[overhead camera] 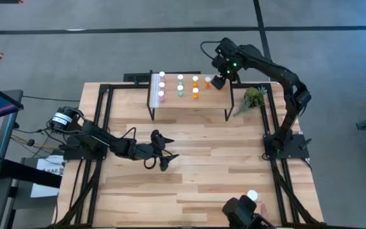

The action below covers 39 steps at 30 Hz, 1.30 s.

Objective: Pick and place medicine bottles onto shelf by color
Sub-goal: Put the top large orange pill bottle on the shelf, then put the large orange pill bottle on the shelf aligned with the other large orange pill bottle

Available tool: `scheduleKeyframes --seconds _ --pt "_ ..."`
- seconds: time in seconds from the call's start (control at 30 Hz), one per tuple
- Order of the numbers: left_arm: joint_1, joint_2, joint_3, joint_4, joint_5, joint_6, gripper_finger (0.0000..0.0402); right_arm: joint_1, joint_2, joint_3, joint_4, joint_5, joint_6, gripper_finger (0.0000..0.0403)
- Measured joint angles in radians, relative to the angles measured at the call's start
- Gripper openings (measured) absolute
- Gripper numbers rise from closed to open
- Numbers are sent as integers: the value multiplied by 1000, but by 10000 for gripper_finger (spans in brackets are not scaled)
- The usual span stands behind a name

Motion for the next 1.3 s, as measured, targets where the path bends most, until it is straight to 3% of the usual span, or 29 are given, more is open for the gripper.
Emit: scheduleKeyframes --seconds 0.4,0.9,1.1,1.3 --pt "0 0 0 0 0 0 344 20 0 0 -6 0 -15 395" --pt "0 0 0 -1 -2 0 344 -9 2 42 -114 4 -45 385" --pt "0 0 0 -1 -4 0 344 -9 2 168 -162 4 -34 384" --pt "0 0 0 -1 -4 0 344 4 2 314 -323 2 -8 386"
